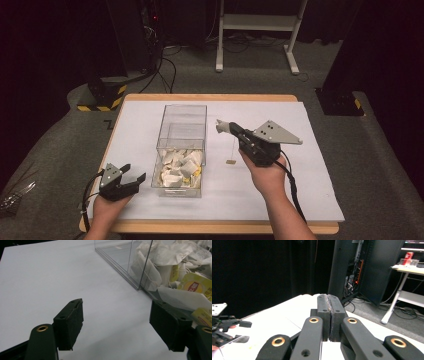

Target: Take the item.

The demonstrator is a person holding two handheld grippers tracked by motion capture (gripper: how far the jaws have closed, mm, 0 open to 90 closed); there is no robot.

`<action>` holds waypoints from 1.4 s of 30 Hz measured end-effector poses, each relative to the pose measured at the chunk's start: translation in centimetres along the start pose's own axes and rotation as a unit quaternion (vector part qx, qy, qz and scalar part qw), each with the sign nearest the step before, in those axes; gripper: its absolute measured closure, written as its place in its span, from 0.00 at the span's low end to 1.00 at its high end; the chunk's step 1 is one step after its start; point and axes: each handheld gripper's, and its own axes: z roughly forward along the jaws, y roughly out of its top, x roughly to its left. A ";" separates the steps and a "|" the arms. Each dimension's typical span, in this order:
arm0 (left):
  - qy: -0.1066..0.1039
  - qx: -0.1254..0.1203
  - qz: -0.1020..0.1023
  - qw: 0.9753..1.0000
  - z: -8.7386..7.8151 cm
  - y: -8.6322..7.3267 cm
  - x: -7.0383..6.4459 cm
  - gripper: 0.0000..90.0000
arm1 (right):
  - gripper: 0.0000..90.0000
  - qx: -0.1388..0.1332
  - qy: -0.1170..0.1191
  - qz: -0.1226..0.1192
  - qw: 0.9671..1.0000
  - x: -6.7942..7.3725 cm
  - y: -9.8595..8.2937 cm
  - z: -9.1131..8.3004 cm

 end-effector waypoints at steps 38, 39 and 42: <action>0.001 -0.002 0.002 1.000 -0.1 0.0 0.0 0.31 | 0.99 0.017 -0.087 0.018 0.996 -6.8 1.0 0.1; 0.000 -0.002 0.003 1.000 0.0 0.0 -0.1 0.31 | 0.99 0.018 -0.088 0.019 0.996 -6.9 1.0 0.2; -0.001 0.001 0.002 1.000 0.0 0.0 0.0 0.31 | 0.99 0.021 -0.093 0.017 0.995 -7.3 1.0 0.3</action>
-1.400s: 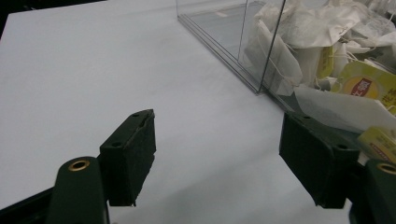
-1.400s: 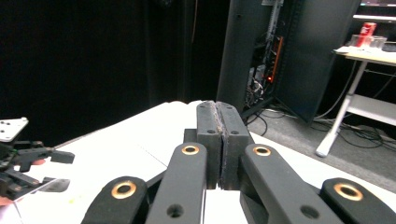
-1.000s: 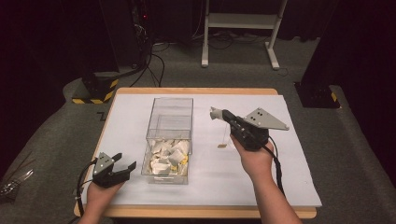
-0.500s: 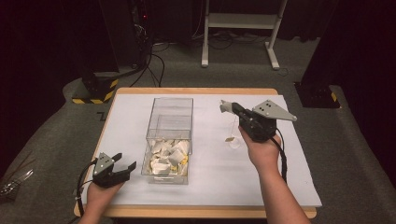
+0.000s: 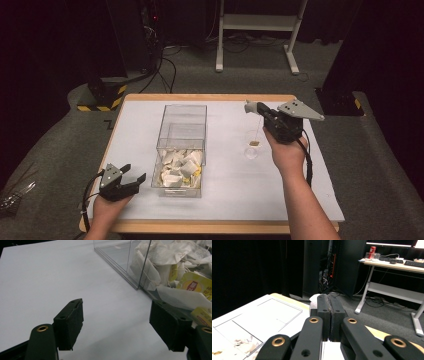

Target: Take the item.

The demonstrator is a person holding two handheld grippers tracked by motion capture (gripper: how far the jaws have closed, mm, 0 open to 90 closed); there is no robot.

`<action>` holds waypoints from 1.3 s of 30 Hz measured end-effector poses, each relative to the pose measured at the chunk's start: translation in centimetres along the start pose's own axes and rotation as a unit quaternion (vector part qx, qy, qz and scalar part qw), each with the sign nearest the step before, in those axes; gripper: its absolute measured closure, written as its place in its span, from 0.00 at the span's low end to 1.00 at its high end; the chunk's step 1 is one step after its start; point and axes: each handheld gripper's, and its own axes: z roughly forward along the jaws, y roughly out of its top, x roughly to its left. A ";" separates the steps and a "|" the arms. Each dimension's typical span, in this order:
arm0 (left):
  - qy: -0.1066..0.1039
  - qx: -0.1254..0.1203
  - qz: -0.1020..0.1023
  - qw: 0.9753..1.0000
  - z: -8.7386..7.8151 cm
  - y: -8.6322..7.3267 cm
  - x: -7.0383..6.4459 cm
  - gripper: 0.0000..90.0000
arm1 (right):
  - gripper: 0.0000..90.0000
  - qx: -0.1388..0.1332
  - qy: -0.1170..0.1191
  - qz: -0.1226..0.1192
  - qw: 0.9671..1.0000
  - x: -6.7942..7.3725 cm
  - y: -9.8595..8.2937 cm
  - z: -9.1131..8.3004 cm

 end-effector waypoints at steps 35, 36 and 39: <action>-0.004 -0.004 0.001 1.000 -0.1 0.0 0.0 0.31 | 0.99 0.039 -0.031 0.001 0.999 -1.9 -1.8 2.3; -0.005 -0.003 0.001 1.000 -0.1 0.0 0.0 0.31 | 0.99 0.042 -0.031 0.001 0.999 -1.9 -1.9 2.4; -0.005 -0.001 0.002 1.000 -0.1 0.0 0.0 0.31 | 0.99 0.045 -0.031 0.001 0.999 -1.9 -2.3 2.5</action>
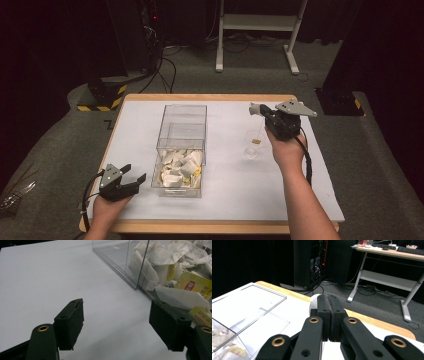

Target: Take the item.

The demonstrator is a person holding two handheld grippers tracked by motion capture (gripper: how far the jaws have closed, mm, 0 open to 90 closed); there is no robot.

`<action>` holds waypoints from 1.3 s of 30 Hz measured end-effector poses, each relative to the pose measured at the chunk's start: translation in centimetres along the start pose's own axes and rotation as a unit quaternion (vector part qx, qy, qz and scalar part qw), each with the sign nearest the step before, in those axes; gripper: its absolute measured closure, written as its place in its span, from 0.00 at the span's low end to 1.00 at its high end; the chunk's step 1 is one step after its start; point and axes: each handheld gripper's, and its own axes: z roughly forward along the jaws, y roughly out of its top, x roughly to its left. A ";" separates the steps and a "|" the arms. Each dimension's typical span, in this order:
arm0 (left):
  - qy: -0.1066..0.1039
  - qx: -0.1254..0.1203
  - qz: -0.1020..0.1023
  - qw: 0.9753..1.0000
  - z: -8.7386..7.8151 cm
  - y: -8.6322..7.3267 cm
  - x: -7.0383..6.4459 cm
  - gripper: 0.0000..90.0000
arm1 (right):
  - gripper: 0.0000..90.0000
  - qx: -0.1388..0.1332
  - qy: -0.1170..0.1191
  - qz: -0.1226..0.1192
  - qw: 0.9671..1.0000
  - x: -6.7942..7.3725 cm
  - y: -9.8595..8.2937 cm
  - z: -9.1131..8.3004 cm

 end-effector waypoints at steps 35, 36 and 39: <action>0.003 -0.001 0.003 1.000 -0.1 -0.1 -0.2 0.32 | 0.99 0.052 0.001 0.000 0.999 0.4 -4.3 0.7; 0.002 -0.001 0.003 1.000 0.0 0.0 -0.2 0.32 | 0.99 0.055 0.002 -0.002 0.998 0.4 -4.4 0.7; 0.001 0.001 0.003 1.000 0.0 0.0 -0.2 0.32 | 0.99 0.059 0.001 -0.005 0.998 0.5 -4.7 0.8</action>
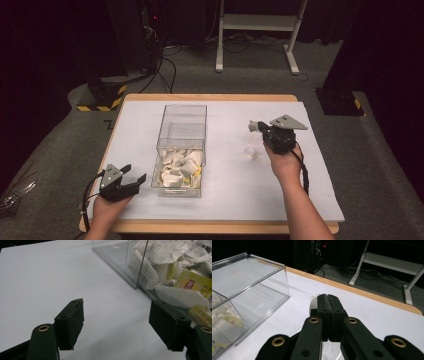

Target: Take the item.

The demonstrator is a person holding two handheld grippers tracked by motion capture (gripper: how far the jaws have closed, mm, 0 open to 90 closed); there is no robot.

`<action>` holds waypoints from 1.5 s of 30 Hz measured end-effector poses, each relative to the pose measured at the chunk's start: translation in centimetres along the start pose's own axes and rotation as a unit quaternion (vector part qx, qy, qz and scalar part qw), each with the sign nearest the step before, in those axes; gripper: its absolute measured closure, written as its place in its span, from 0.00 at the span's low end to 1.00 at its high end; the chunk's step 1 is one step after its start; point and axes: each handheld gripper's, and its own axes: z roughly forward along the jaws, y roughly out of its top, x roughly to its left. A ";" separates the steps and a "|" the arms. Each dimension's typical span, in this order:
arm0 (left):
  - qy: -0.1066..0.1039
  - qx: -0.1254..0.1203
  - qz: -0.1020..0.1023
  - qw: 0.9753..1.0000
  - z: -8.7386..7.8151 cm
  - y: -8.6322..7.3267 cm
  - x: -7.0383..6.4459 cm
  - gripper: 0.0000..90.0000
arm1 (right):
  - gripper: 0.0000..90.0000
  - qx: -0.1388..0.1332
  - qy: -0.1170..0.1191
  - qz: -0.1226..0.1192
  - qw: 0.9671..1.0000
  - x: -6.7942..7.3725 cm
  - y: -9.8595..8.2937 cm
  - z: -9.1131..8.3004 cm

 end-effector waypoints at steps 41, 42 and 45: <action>0.000 0.001 0.003 1.000 0.0 0.0 -0.1 0.32 | 0.95 0.051 -0.001 0.001 0.999 0.2 -3.8 1.9; 0.000 0.002 0.004 1.000 0.1 0.0 -0.1 0.32 | 0.94 0.051 -0.001 0.002 0.999 0.2 -3.7 1.9; -0.001 0.003 0.002 1.000 0.1 0.0 -0.1 0.32 | 0.92 0.047 -0.001 0.004 0.999 0.2 -3.6 1.8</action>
